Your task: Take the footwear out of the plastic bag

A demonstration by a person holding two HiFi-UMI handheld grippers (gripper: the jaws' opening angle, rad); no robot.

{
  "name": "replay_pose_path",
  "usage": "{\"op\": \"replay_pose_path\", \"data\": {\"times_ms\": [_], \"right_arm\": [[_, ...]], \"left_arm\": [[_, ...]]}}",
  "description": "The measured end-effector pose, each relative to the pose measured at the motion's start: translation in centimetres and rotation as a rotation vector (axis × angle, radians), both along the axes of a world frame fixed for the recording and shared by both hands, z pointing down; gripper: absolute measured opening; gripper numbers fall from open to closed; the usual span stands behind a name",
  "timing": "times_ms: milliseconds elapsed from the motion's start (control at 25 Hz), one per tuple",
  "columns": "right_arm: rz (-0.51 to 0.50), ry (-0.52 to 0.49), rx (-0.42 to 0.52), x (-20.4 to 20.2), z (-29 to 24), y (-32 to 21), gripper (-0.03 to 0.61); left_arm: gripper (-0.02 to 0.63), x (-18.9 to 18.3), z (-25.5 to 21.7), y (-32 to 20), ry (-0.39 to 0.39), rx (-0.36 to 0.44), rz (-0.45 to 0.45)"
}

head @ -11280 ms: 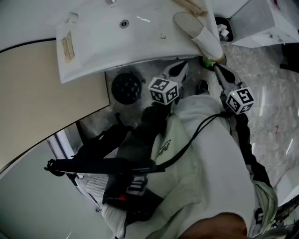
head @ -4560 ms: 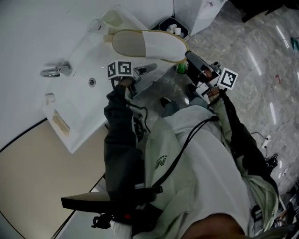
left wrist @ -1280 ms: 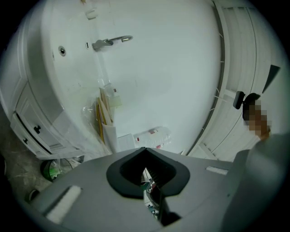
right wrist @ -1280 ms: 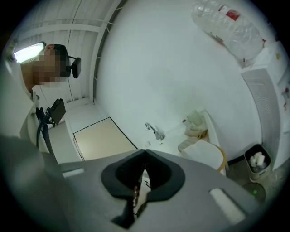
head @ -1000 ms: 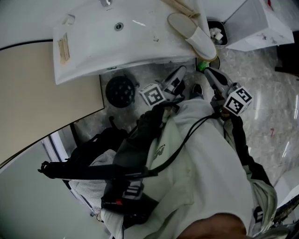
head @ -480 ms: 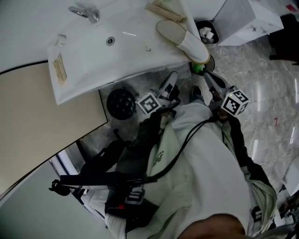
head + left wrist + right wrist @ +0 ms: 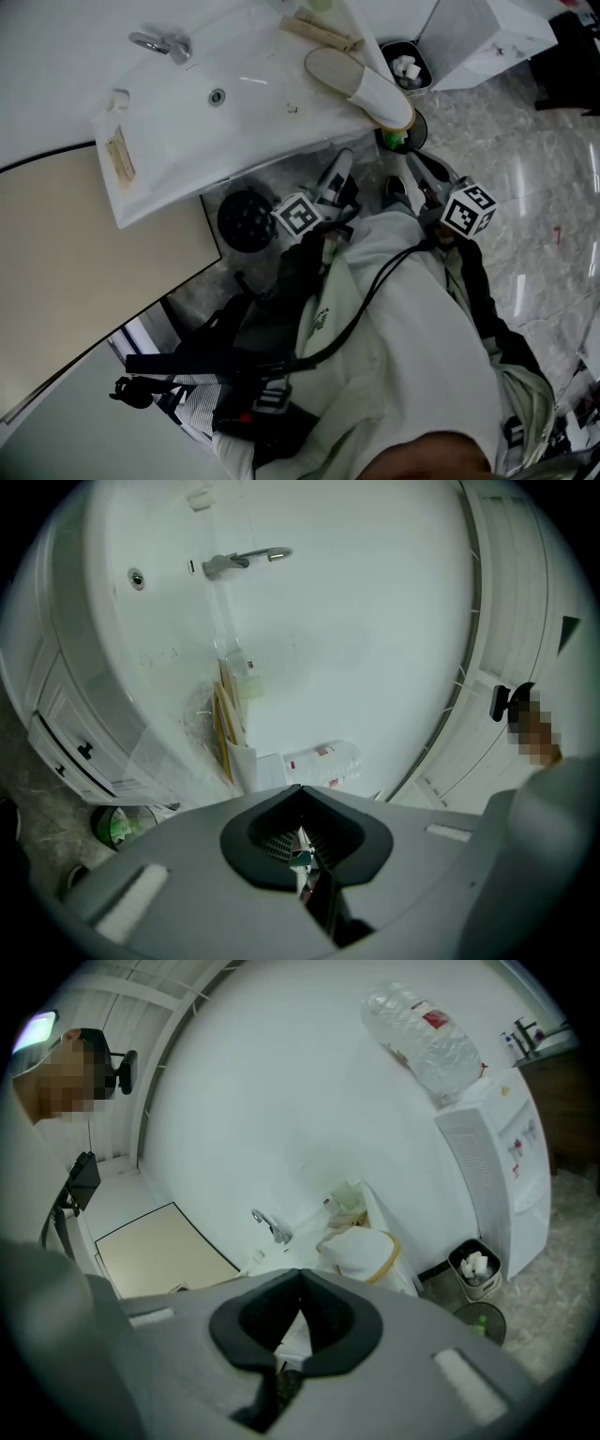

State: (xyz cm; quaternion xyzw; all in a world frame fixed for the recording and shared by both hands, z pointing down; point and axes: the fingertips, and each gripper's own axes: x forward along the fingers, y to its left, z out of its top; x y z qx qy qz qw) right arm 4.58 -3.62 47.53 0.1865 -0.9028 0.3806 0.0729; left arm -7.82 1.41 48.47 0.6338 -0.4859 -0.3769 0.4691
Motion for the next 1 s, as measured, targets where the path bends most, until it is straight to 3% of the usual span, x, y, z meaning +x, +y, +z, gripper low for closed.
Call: {"op": "replay_pose_path", "data": {"times_ms": [1000], "right_arm": [[-0.057,0.005,0.021,0.00,-0.16,0.02,0.002]], "left_arm": [[0.006,0.29,0.40,-0.25,0.010,-0.004,-0.034]]}}
